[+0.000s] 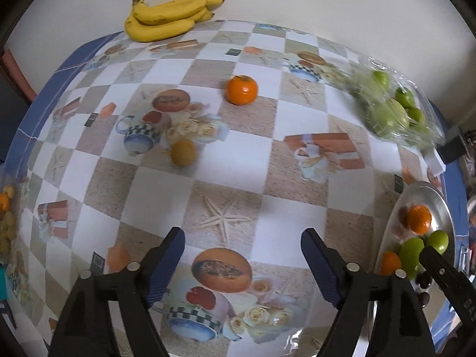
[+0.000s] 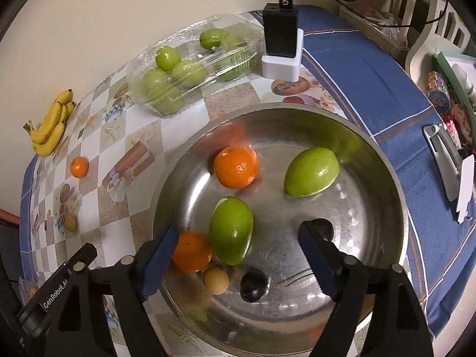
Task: Organize fruits
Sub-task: 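Move both open tools back from the bowl toward the fruit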
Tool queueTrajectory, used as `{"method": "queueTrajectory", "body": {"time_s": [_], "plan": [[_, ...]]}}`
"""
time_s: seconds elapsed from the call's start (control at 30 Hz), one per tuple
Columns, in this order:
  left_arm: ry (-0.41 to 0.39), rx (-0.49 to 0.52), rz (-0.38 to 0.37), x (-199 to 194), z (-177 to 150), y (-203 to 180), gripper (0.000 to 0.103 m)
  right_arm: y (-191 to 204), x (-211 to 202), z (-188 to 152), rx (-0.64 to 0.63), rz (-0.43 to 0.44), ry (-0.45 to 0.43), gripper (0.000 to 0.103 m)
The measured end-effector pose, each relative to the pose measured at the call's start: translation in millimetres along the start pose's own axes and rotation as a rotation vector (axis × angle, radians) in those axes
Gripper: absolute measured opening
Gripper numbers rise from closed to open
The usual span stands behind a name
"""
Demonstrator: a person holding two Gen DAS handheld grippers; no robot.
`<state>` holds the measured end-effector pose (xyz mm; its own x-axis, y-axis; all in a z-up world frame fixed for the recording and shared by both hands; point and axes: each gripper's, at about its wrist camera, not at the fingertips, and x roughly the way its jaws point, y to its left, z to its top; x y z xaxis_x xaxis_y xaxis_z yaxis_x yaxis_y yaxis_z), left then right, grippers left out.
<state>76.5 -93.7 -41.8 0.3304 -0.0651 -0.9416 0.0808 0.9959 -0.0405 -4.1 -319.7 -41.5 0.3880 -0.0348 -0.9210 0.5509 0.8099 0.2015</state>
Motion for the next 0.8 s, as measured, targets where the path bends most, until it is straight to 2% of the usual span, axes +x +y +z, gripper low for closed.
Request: {"method": "queueTrajectory", "body": {"time_s": [0.2, 0.27, 0.3, 0.4, 0.8], "plan": [[-0.02, -0.032, 0.016, -0.3, 5.4, 7.9, 0.095, 4.5, 1.7, -0.4, -0.018, -0.005, -0.004, 0.088], [-0.029, -0.046, 0.023, -0.8, 7.0, 12.1, 0.098, 7.0, 2.3, -0.7, -0.024, 0.001, -0.005, 0.093], [-0.032, -0.053, 0.027, -0.9, 7.8, 14.7, 0.1, 7.9, 2.1, -0.5, -0.025, 0.003, -0.007, 0.099], [-0.04, -0.071, 0.035, -0.7, 10.6, 21.3, 0.103, 12.0, 1.2, 0.1, -0.04, 0.002, -0.015, 0.1], [-0.061, -0.124, 0.016, 0.2, 19.3, 46.9, 0.103, 31.5, -0.7, 1.9, -0.096, 0.001, -0.032, 0.1]]}}
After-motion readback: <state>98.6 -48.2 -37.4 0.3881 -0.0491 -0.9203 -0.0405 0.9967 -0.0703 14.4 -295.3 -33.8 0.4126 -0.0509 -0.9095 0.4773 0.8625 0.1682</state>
